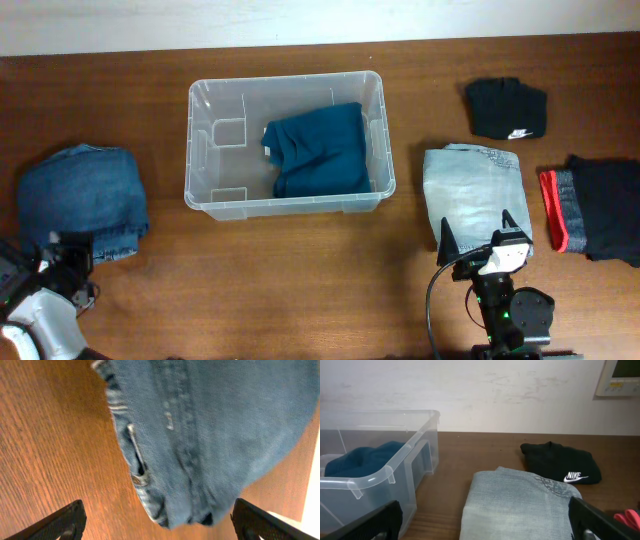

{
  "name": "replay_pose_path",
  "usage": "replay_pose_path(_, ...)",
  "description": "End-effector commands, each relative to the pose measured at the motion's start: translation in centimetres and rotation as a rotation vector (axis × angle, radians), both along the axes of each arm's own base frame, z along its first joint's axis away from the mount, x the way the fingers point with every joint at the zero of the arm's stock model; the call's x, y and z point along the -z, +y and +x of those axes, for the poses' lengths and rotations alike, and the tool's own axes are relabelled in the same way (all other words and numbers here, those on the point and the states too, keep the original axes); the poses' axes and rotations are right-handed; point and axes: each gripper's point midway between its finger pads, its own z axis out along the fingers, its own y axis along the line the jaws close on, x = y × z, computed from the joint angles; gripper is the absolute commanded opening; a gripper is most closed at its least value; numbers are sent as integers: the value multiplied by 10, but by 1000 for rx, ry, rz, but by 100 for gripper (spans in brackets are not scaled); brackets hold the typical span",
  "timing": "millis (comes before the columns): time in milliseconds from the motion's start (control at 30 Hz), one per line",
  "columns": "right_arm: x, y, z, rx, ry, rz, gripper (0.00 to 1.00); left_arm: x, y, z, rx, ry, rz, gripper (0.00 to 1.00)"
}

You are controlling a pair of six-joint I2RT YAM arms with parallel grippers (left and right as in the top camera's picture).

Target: Pack container

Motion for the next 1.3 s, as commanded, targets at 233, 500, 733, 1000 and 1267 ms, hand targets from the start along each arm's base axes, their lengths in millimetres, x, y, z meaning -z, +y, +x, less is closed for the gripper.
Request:
replay_pose_path(233, 2, 1, 0, -8, -1, -2, 99, 34, 6, 12, -3, -41, -43, 96)
replay_pose_path(500, 2, 1, 0, -8, -1, -2, 98, 58, 11, 16, -3, -19, -65, 96)
replay_pose_path(733, 2, 1, 0, -8, -1, -2, 98, 65, 19, 23, 14, -35, -35, 96)
replay_pose_path(1000, 2, 1, 0, -8, -1, -2, 99, 72, 20, 34, 39, -83, -46, 96)
replay_pose_path(1267, 2, 1, 0, -8, -1, -2, 99, 88, 18, 39, 54, -97, -79, 99)
